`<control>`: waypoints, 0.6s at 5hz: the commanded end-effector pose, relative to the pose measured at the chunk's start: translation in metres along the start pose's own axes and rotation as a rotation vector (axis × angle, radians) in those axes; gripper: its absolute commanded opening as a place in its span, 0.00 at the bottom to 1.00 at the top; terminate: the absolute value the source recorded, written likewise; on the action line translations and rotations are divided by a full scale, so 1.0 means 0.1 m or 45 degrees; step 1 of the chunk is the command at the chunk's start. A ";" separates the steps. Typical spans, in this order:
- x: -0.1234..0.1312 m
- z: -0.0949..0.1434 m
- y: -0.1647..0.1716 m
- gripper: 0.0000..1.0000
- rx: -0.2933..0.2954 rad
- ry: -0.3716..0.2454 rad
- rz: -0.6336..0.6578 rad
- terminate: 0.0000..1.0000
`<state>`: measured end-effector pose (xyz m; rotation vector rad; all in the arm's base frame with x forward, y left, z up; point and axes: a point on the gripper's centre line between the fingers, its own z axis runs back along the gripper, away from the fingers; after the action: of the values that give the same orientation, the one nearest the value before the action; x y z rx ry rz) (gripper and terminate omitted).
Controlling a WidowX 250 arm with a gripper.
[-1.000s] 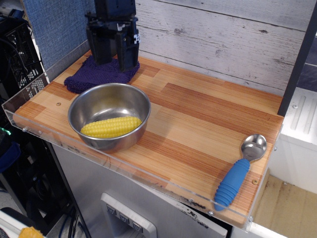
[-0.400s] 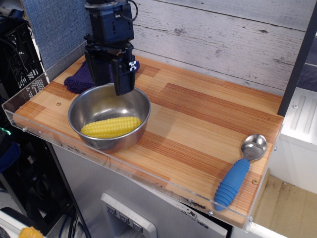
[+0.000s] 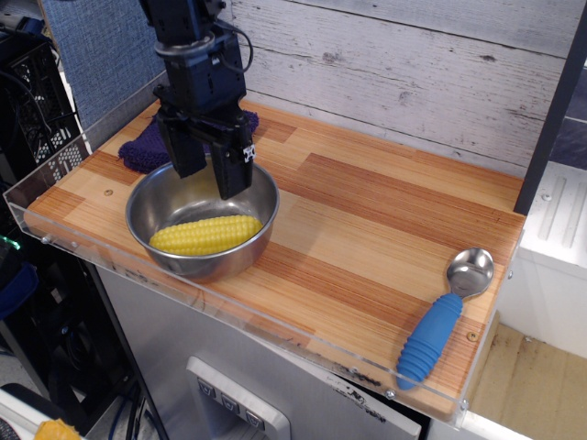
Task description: Hold the banan from inside the pan, and place it on top of the black cloth which is top left side of the table.
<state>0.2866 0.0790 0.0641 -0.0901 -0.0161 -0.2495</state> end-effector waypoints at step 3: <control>-0.17 -0.05 -0.08 1.00 0.013 0.052 -0.080 0.00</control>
<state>0.2634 0.0746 0.0464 -0.0855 0.0653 -0.3055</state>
